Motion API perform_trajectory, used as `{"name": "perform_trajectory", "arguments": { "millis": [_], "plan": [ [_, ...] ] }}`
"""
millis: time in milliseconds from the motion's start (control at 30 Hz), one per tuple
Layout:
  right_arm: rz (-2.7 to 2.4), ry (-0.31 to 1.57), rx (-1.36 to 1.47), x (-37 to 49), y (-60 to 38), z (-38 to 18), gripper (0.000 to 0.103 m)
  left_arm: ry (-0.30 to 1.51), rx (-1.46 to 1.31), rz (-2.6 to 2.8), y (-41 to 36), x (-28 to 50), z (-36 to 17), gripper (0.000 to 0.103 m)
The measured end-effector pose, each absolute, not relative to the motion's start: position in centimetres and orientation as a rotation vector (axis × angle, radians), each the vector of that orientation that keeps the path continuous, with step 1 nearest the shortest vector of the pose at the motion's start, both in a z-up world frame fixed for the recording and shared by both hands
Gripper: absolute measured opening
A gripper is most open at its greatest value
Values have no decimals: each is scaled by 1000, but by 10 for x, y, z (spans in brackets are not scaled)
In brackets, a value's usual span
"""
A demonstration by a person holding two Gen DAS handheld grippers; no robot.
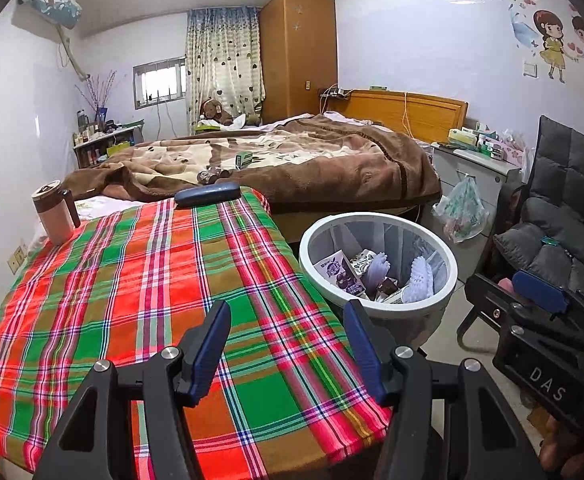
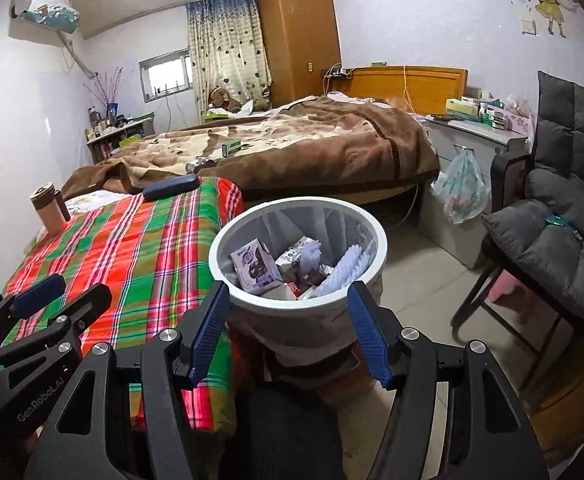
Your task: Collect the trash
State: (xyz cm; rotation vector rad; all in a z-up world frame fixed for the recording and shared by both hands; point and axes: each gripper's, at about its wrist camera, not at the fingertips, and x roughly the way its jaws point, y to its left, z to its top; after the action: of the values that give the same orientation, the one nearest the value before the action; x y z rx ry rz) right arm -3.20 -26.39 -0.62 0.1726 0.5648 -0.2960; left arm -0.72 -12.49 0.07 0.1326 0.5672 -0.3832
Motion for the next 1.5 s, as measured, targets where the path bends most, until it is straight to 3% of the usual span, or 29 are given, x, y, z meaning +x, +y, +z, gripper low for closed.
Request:
{"name": "perform_trajectory", "arguments": {
  "millis": [1500],
  "plan": [
    [-303,558,162,-37,-256,-1,63,564,128,-371,-120,-14,4,58]
  ]
}}
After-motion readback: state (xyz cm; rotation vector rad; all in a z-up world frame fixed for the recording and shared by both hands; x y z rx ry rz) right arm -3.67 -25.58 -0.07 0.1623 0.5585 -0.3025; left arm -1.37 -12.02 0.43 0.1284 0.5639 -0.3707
